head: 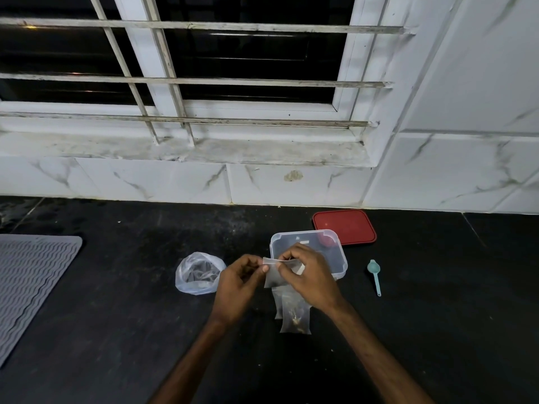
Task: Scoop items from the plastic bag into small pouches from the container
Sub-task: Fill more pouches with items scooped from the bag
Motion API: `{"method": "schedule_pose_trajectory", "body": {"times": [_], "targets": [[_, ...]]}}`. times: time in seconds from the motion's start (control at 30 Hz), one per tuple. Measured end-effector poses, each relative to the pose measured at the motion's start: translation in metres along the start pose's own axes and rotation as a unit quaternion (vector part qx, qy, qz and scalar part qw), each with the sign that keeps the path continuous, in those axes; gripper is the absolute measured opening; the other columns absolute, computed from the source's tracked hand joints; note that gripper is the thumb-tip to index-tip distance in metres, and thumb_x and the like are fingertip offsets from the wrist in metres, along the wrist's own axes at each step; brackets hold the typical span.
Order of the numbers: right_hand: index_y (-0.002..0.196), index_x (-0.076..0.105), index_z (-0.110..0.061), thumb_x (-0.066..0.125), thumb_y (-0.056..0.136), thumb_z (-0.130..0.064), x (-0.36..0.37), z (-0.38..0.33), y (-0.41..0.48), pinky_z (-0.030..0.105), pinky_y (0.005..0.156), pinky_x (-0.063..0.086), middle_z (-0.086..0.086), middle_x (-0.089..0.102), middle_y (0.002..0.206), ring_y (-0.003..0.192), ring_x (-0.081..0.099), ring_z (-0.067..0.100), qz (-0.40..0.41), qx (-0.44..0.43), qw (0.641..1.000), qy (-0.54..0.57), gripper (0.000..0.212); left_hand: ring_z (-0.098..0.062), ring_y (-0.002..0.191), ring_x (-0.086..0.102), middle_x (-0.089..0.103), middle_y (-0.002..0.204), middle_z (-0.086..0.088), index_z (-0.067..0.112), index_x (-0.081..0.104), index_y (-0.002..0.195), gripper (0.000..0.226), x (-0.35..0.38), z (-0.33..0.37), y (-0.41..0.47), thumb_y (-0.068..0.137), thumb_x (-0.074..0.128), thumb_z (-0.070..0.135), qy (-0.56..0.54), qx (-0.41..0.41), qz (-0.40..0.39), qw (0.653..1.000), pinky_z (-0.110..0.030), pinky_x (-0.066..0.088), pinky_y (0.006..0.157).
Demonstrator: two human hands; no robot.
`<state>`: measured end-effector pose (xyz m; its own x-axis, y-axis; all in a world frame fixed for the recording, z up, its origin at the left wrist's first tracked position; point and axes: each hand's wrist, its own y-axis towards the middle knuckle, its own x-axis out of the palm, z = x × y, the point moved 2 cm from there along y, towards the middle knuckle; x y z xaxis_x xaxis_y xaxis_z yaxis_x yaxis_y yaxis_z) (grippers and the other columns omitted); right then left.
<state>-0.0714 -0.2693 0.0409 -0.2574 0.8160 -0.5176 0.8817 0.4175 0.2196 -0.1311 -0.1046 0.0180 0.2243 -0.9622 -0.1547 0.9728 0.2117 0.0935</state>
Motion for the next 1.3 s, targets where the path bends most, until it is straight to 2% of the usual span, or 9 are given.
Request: {"method": "schedule_pose_trajectory", "body": {"times": [0.2,0.43,0.57,0.77,0.93,1.03,1.1,1.13,1.3], "targets": [[0.086,0.069,-0.021,0.071,0.084,-0.019,0.003,0.003,0.0,0.031,0.077,0.052,-0.012,0.065,0.087,0.087,0.061,0.008,0.002,-0.007,1.0,-0.009,0.004,-0.022,0.087,0.069,0.071,0.089,-0.006,0.012,0.066,0.092,0.008,0.005,0.002,-0.004,0.09,0.066,0.005,-0.019,0.013,0.028,0.999,-0.033,0.056,0.077],[0.088,0.066,-0.031,0.066,0.084,-0.035,0.008,0.003,0.002,0.042,0.079,0.053,-0.018,0.064,0.089,0.09,0.06,0.007,-0.006,-0.02,0.999,-0.039,0.005,-0.022,0.089,0.068,0.069,0.092,-0.003,0.016,0.067,0.092,0.007,0.004,-0.002,-0.002,0.087,0.07,0.02,0.011,0.03,0.037,0.999,-0.042,0.058,0.078],[0.089,0.068,-0.027,0.067,0.084,-0.032,0.01,0.0,0.003,0.041,0.081,0.052,-0.015,0.065,0.089,0.088,0.059,0.005,-0.013,-0.031,0.998,-0.056,0.006,-0.022,0.087,0.068,0.068,0.09,-0.005,0.017,0.066,0.091,0.02,0.002,0.001,-0.002,0.084,0.067,0.036,0.011,0.037,0.036,0.999,-0.045,0.057,0.077],[0.09,0.064,-0.03,0.055,0.087,-0.041,0.013,0.003,0.003,0.047,0.104,0.037,-0.017,0.063,0.092,0.091,0.048,-0.011,-0.01,-0.037,0.992,-0.121,0.014,-0.023,0.092,0.068,0.069,0.094,-0.004,0.018,0.066,0.094,0.022,0.003,0.001,-0.002,0.085,0.065,0.037,0.007,0.035,0.029,0.999,-0.051,0.056,0.081],[0.093,0.067,-0.032,0.057,0.089,-0.043,0.011,0.0,0.004,0.039,0.097,0.04,-0.024,0.06,0.089,0.092,0.051,-0.008,-0.024,-0.045,0.994,-0.095,0.016,-0.022,0.093,0.067,0.069,0.096,-0.004,0.018,0.067,0.096,0.023,0.0,0.0,-0.004,0.084,0.066,0.038,-0.001,0.034,0.025,0.999,-0.05,0.056,0.081],[0.093,0.069,-0.029,0.061,0.088,-0.042,0.011,0.001,0.002,0.037,0.087,0.047,-0.019,0.065,0.09,0.092,0.057,-0.001,-0.015,-0.039,0.998,-0.053,0.016,-0.023,0.091,0.067,0.069,0.094,-0.005,0.019,0.067,0.093,0.022,-0.003,-0.001,-0.001,0.084,0.065,0.039,0.009,0.031,0.032,0.999,-0.051,0.056,0.08],[0.09,0.069,-0.027,0.068,0.086,-0.033,0.011,0.002,0.002,0.038,0.081,0.051,-0.015,0.066,0.089,0.089,0.06,0.003,0.006,-0.017,0.999,-0.028,0.008,-0.023,0.091,0.067,0.069,0.094,-0.004,0.021,0.067,0.093,0.019,-0.002,-0.002,0.0,0.084,0.066,0.038,0.006,0.023,0.033,0.999,-0.051,0.056,0.08],[0.088,0.069,-0.028,0.07,0.085,-0.03,0.011,0.002,0.002,0.038,0.08,0.052,-0.015,0.066,0.087,0.088,0.059,0.004,0.012,-0.011,0.999,-0.031,0.004,-0.022,0.091,0.067,0.069,0.094,-0.003,0.022,0.067,0.093,0.018,-0.001,-0.002,0.0,0.084,0.066,0.038,0.005,0.023,0.032,0.999,-0.051,0.056,0.081],[0.082,0.063,-0.033,0.069,0.084,-0.022,0.011,-0.002,0.003,0.039,0.09,0.042,-0.025,0.054,0.083,0.088,0.046,-0.006,0.025,-0.028,0.989,-0.142,0.013,-0.021,0.093,0.067,0.069,0.096,-0.002,0.021,0.065,0.096,0.02,0.004,-0.001,-0.004,0.086,0.065,0.038,0.001,0.034,0.015,0.999,-0.043,0.056,0.081]]}}
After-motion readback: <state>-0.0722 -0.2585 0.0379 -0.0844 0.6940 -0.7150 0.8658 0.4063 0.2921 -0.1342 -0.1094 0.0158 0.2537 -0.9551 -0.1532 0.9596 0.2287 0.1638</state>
